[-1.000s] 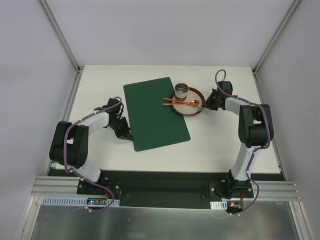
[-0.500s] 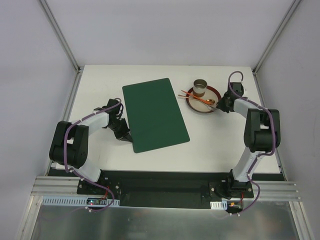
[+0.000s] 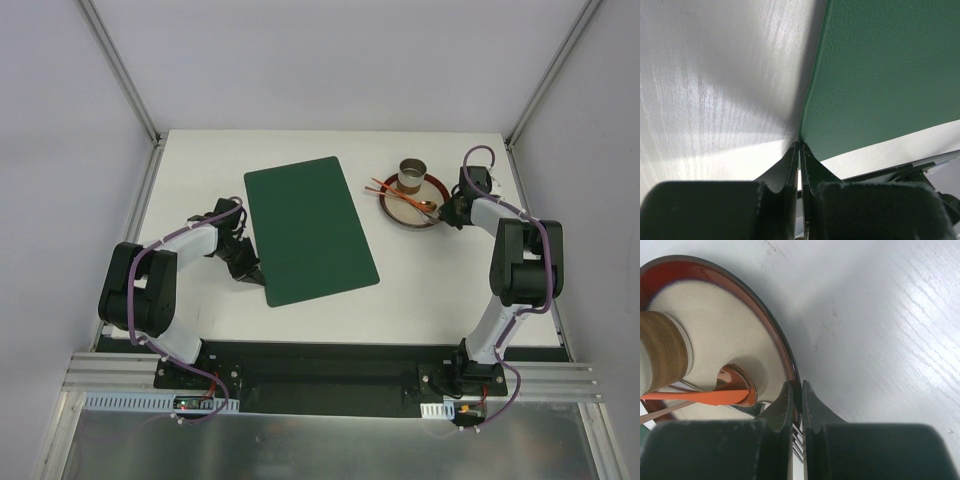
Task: Set the dinner table for one person
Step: Move the plate to the center of the board.
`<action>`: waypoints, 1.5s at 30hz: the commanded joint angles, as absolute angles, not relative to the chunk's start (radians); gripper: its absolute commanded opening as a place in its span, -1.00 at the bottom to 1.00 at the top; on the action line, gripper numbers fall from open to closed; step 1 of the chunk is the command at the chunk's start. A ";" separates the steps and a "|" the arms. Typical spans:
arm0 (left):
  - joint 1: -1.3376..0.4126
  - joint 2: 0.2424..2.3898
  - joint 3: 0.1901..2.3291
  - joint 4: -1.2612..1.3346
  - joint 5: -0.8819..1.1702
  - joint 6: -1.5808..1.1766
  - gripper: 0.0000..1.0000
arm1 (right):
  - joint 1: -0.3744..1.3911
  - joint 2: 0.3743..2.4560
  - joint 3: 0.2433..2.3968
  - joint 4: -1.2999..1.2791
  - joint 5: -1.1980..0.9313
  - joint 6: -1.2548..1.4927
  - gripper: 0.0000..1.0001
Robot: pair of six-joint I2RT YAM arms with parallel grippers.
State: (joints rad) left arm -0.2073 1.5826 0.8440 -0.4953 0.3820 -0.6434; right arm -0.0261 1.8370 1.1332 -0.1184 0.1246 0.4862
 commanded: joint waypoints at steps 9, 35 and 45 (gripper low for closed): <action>-0.189 1.536 0.830 -0.534 0.359 -0.629 -1.00 | -0.041 1.851 1.210 -0.327 0.261 0.517 -0.98; -0.179 1.516 0.836 -0.552 0.354 -0.615 -1.00 | -0.069 1.888 1.272 -0.476 0.302 0.583 0.09; -0.181 1.514 0.827 -0.552 0.361 -0.618 -1.00 | -0.048 1.747 1.210 -0.449 0.354 0.552 0.08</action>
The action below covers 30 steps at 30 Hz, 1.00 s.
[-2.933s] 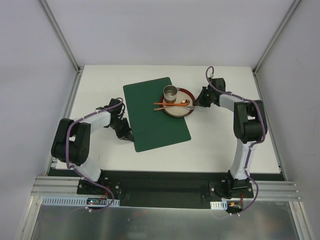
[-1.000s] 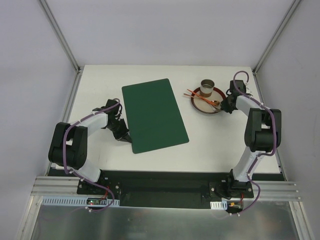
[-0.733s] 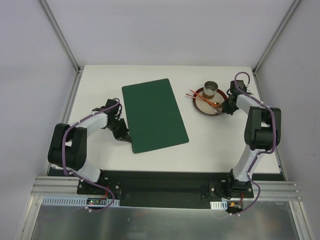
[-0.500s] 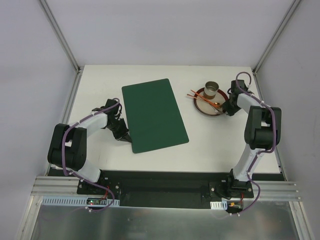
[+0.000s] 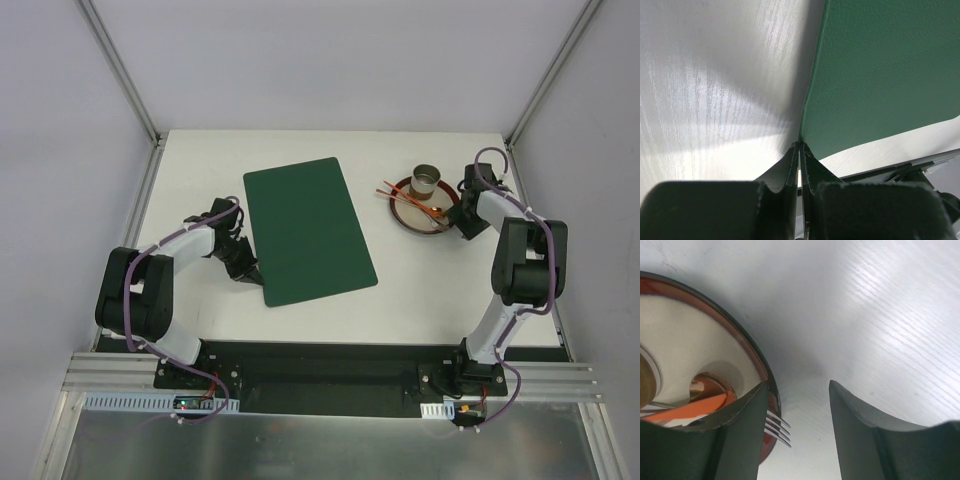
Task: Set the dinner table for one person
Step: Move the plate to the center of the board, then flatten out the napkin at the center of the board.
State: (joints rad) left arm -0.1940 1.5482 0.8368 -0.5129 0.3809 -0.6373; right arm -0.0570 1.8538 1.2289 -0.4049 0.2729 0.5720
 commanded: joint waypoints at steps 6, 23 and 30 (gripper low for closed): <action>-0.212 1.494 0.811 -0.552 0.364 -0.630 -1.00 | 0.037 1.669 1.238 -0.478 0.452 0.506 0.08; -0.371 1.517 0.818 -0.549 0.330 -0.696 -0.60 | 0.382 1.770 1.345 -0.506 0.434 0.428 0.08; -0.371 1.450 0.816 -0.554 0.308 -0.678 0.07 | 0.501 1.864 1.420 -0.540 0.428 0.437 0.08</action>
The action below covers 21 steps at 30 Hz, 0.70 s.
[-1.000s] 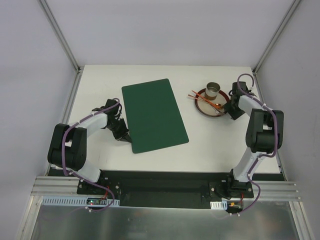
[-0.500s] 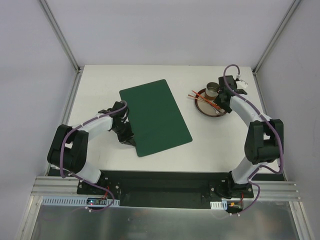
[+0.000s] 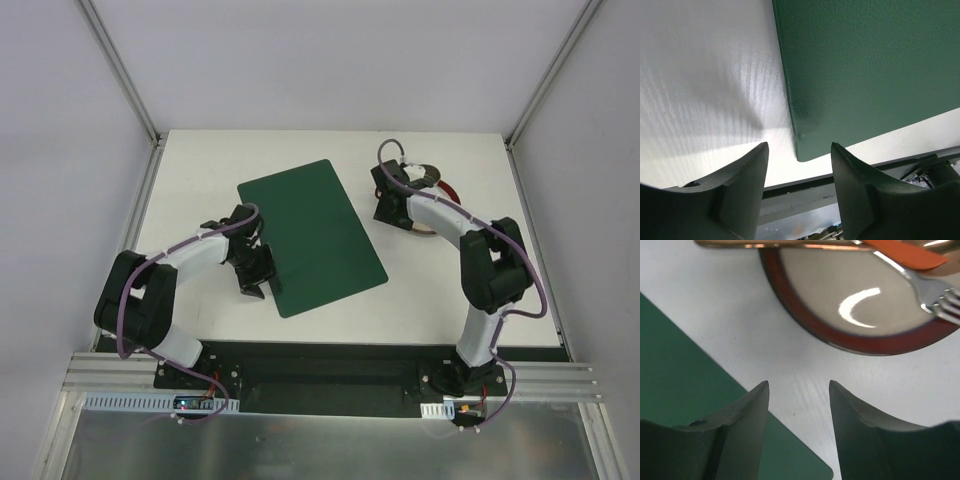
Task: Set the dinner table for one person
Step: Flatten out the napkin at the center of the board.
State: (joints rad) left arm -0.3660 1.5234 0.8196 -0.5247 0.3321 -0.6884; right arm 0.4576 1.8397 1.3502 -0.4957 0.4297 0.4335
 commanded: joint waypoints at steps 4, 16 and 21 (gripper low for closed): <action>-0.371 1.433 0.830 -0.568 0.302 -0.663 0.18 | 0.529 1.891 1.440 -0.546 0.426 0.436 0.08; -0.371 1.416 0.893 -0.600 0.288 -0.637 0.15 | 0.545 1.884 1.374 -0.511 0.399 0.446 0.01; -0.371 1.410 0.925 -0.623 0.259 -0.617 0.15 | 0.558 1.904 1.385 -0.511 0.368 0.434 -0.02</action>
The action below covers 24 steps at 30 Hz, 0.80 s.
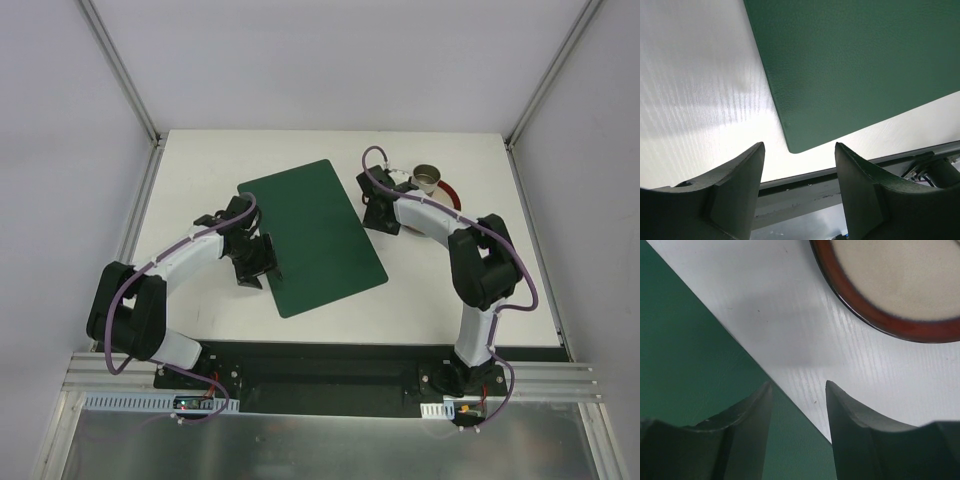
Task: Set the dinner table for one person
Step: Flatten out the napkin at the center of the board.
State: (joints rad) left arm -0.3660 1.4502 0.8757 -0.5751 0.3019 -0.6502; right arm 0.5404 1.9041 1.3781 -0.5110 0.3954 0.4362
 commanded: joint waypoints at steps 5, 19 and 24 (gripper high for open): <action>-0.368 1.434 0.982 -0.658 0.230 -0.592 0.15 | 0.620 1.913 1.376 -0.509 0.365 0.454 -0.02; -0.359 1.474 1.141 -0.755 0.129 -0.509 -0.42 | 0.837 1.957 1.299 -0.492 0.405 0.587 -0.99; -0.354 1.555 1.235 -0.788 0.118 -0.488 -1.00 | 0.871 1.976 1.285 -0.482 0.402 0.623 -0.98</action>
State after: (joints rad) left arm -0.3645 1.5013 1.1515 -0.7319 0.1551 -0.5243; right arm 0.8433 1.9507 1.3174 -0.4786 0.4168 0.5583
